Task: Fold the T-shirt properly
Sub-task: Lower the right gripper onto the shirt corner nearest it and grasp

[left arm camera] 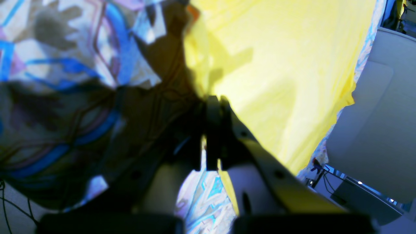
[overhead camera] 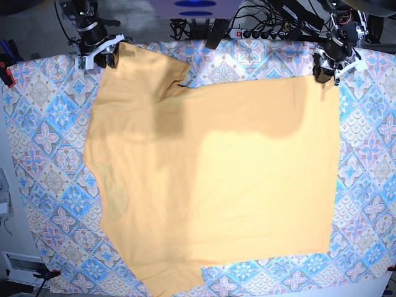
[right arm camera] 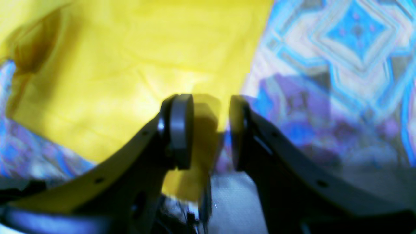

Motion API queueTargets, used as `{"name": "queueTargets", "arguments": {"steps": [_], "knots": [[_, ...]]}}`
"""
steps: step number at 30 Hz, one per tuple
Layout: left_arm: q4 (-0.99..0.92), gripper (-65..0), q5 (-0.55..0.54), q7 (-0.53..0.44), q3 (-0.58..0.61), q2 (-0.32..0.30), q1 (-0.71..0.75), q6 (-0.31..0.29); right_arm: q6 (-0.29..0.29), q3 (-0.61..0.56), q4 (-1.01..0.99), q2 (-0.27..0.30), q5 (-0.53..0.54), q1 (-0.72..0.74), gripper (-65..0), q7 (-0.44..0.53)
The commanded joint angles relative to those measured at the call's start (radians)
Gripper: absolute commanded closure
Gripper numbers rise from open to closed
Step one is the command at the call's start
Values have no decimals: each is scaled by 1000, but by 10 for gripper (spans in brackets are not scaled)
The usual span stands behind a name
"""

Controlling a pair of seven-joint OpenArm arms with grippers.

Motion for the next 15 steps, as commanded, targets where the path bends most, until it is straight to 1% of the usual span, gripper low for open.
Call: {"name": "queueTargets", "arguments": {"steps": [1, 8, 15], "knots": [[11, 0, -10, -1, -5, -14, 4, -9, 6, -2, 7, 7, 4, -11, -188, 13], [11, 0, -10, -1, -3, -14, -8, -9, 6, -11, 7, 7, 4, -11, -188, 11], [11, 0, -10, -1, -3, -14, -8, -9, 6, -74, 16, 7, 4, -8, -184, 11]]}}
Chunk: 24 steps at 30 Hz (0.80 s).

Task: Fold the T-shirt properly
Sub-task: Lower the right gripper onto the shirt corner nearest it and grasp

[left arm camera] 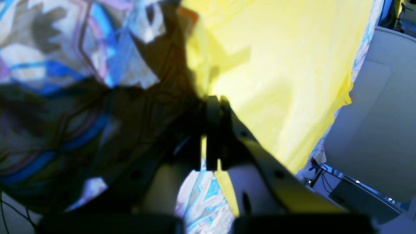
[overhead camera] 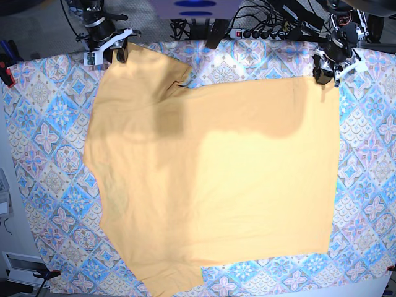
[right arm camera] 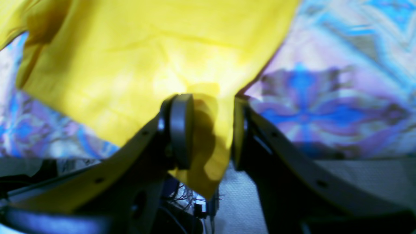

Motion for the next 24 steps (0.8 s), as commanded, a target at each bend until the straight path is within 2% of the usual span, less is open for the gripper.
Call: {"name": "queueTargets", "arguments": {"steps": [1, 3, 4, 6, 9, 15, 22, 24], "knots": [[12, 0, -10, -1, -3, -14, 3, -10, 7, -7, 13, 8, 4, -3, -184, -5], [12, 0, -10, -1, -2, -14, 3, -10, 13, -27, 13, 8, 4, 2, -166, -5], [12, 0, -10, -1, -2, -14, 3, -10, 39, -31, 13, 8, 4, 2, -145, -5], [12, 0, -10, -1, -2, -14, 3, -10, 142, -31, 13, 8, 4, 4, -91, -5], [12, 0, -10, -1, -2, -14, 4, -10, 220, -31, 15, 8, 4, 10, -13, -5], [12, 0, -10, -1, -2, -14, 7, -10, 225, -30, 15, 8, 4, 7, 0, 0], [14, 0, -10, -1, -2, -14, 21, -10, 225, 75, 29, 8, 3, -13, 0, -3], [17, 0, -10, -1, -2, -14, 29, -30, 226, 104, 36, 8, 3, -33, 0, -3]]}}
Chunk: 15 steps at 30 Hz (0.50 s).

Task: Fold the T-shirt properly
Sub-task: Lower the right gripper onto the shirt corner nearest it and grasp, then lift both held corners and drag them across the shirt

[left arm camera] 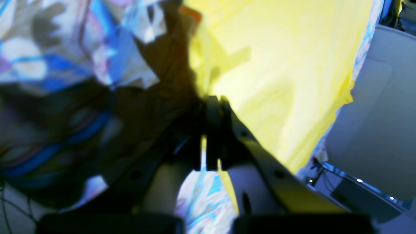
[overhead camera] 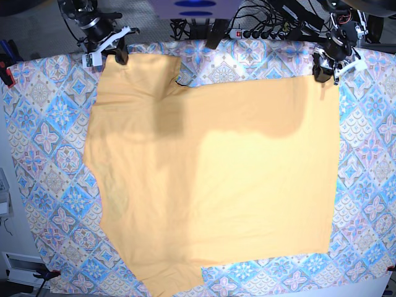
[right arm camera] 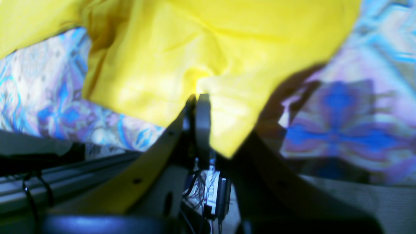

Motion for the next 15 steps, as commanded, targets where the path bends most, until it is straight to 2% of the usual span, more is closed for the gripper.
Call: {"name": "queueTargets", "arguments": {"steps": [1, 3, 10, 13, 15], "knots": [[15, 0, -10, 1, -5, -15, 11, -32, 10, 24, 24, 7, 3, -22, 0, 19], [15, 0, -10, 1, -6, -16, 30, -57, 12, 49, 32, 7, 3, -35, 0, 19], [16, 0, -10, 1, -6, -16, 88, -63, 12, 78, 34, 7, 2, -82, 0, 24], [16, 0, -10, 45, -9, -16, 105, -67, 12, 78, 38, 7, 2, -102, 0, 26], [16, 0, -10, 79, -12, -16, 117, -92, 12, 95, 38, 7, 0, -121, 0, 26]]}}
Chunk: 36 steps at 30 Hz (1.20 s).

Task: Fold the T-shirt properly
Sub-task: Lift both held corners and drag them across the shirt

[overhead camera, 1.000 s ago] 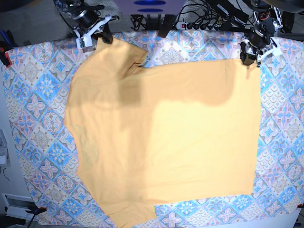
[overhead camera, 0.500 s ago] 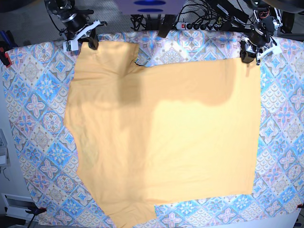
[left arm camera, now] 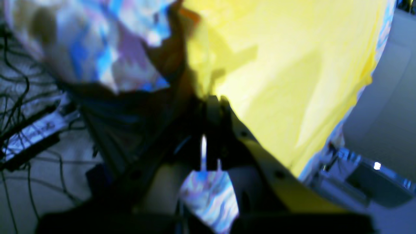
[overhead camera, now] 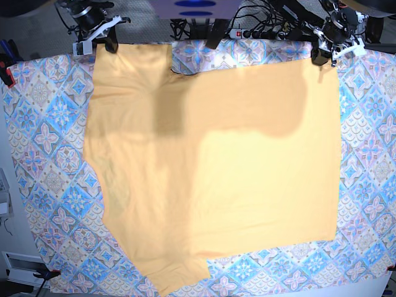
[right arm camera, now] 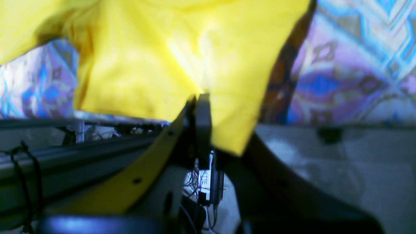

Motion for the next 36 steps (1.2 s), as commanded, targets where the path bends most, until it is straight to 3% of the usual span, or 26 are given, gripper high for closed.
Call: {"name": "queueTargets", "arguments": {"steps": [1, 5, 10, 14, 19, 24, 28, 36], "knots": [[15, 0, -11, 13, -13, -12, 23, -20, 2, 16, 16, 9, 3, -21, 0, 24], [15, 0, -11, 19, -40, -11, 38, -26, 3, 40, 17, 9, 3, -52, 0, 24], [15, 0, -11, 19, -42, -11, 63, -26, 68, 85, 46, 9, 5, -69, 0, 24], [21, 0, -11, 19, -42, -11, 58, -26, 68, 114, 108, 9, 3, -77, 0, 20], [166, 0, -11, 10, -42, -11, 58, -26, 68, 123, 158, 9, 2, -64, 0, 18], [215, 0, -11, 10, -43, -11, 18, -24, 68, 119, 180, 9, 3, 6, 0, 9], [218, 0, -11, 10, -43, -11, -12, -24, 68, 126, 197, 9, 5, 88, 0, -84], [233, 0, 30, 18, -105, -12, -115, -24, 68, 125, 194, 7, 5, 252, 0, -180]]}}
